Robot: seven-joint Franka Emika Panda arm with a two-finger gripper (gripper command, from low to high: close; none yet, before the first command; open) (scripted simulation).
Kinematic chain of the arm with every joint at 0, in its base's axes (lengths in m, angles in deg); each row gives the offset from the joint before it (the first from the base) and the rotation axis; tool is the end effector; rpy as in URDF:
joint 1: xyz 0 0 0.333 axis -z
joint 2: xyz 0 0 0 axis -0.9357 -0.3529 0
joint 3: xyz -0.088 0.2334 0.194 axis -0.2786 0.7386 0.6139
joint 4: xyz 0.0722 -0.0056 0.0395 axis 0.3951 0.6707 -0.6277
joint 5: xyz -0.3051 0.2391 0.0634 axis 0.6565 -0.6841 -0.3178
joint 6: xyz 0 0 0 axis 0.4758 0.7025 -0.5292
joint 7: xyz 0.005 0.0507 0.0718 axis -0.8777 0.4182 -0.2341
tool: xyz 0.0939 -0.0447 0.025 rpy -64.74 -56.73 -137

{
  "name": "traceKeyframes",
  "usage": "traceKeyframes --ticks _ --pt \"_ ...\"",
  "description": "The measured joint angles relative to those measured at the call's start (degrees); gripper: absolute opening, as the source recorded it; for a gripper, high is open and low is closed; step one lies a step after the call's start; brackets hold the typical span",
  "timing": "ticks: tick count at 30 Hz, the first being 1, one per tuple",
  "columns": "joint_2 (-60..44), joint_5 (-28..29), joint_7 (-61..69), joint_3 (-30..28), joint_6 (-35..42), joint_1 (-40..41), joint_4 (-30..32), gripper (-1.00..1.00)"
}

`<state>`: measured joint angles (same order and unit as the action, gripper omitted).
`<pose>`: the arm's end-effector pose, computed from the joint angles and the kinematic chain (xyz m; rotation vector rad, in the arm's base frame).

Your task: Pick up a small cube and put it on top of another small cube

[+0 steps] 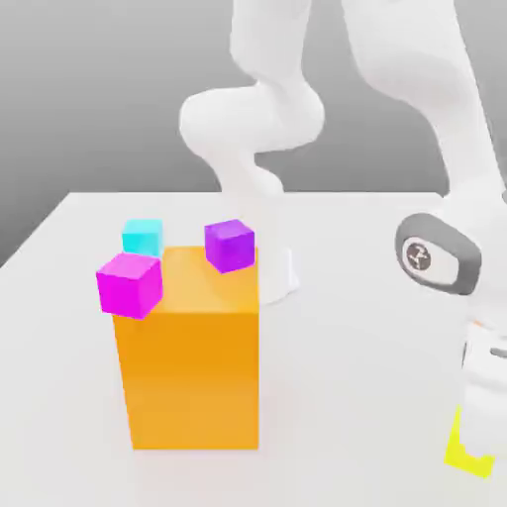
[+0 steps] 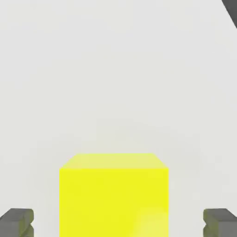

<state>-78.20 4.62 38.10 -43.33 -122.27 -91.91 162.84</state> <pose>0.4191 0.2793 0.1400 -3.1071 -0.4606 -0.0008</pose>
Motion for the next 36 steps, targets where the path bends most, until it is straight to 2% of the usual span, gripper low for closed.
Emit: traceKeyframes --ticks 6,11,17,20,30,34,35,36 --pt "-0.2 0.1 -0.1 -0.1 -0.1 -0.1 0.0 -1.0" --pt "8.8 -4.0 2.3 2.4 7.0 2.4 1.7 -1.0" --pt "21.4 -8.1 -7.7 -4.9 18.7 10.5 2.3 -1.0" --pt "27.6 -8.8 -14.2 -7.3 24.7 17.4 2.4 -1.0" --pt "48.5 -9.4 -37.5 -15.5 44.8 32.3 3.0 -1.0" --pt "47.8 -9.4 -39.6 -16.4 39.0 34.1 8.0 -1.0" --pt "47.2 -9.5 -39.6 -16.5 37.3 34.2 9.1 1.0" --pt "47.2 -9.5 -39.6 -16.5 37.3 34.2 9.1 1.0"
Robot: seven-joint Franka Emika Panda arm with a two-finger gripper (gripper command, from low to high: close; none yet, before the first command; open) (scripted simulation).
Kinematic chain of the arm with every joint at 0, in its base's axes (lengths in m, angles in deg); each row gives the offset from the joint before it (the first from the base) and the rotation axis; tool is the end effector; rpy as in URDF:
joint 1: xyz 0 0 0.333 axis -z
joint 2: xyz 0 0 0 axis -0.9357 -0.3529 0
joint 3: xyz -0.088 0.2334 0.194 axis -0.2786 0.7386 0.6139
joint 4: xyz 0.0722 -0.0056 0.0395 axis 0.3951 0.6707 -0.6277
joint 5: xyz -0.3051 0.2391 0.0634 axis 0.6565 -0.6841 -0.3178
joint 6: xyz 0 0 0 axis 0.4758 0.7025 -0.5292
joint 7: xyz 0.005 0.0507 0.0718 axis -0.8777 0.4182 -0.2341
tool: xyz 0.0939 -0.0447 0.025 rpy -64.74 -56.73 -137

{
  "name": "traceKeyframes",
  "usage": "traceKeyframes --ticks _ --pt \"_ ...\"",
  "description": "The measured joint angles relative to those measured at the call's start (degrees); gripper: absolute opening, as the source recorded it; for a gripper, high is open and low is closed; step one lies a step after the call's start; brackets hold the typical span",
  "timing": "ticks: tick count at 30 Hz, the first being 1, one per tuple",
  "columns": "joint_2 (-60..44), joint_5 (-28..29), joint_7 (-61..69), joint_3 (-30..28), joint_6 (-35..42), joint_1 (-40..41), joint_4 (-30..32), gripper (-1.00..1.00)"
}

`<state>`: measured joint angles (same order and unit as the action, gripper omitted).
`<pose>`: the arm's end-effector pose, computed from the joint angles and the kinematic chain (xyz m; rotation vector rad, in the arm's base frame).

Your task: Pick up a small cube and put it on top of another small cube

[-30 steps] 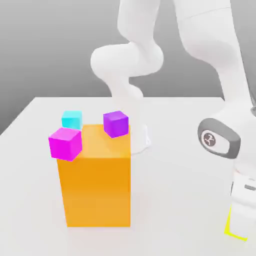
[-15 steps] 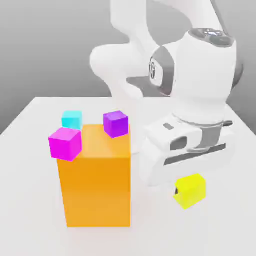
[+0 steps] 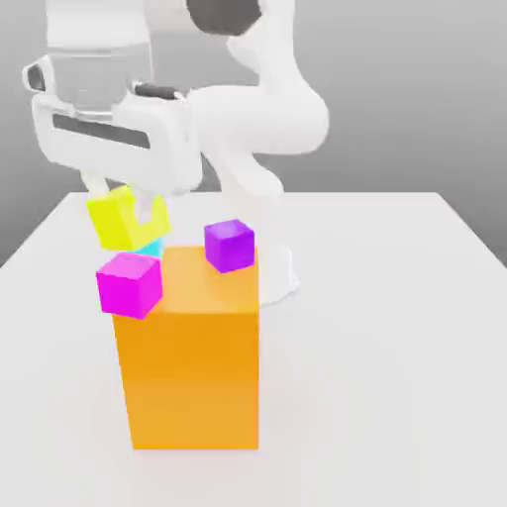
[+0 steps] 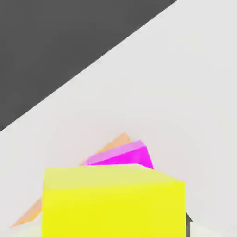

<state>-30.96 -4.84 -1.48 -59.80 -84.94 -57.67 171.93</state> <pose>0.3959 -0.1368 0.4108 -2.3669 2.0577 0.0025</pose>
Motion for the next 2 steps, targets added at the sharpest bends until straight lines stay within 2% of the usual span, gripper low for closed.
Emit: traceKeyframes --ticks 2 --pt "0.0 0.0 0.0 0.0 0.0 0.0 0.0 1.0"
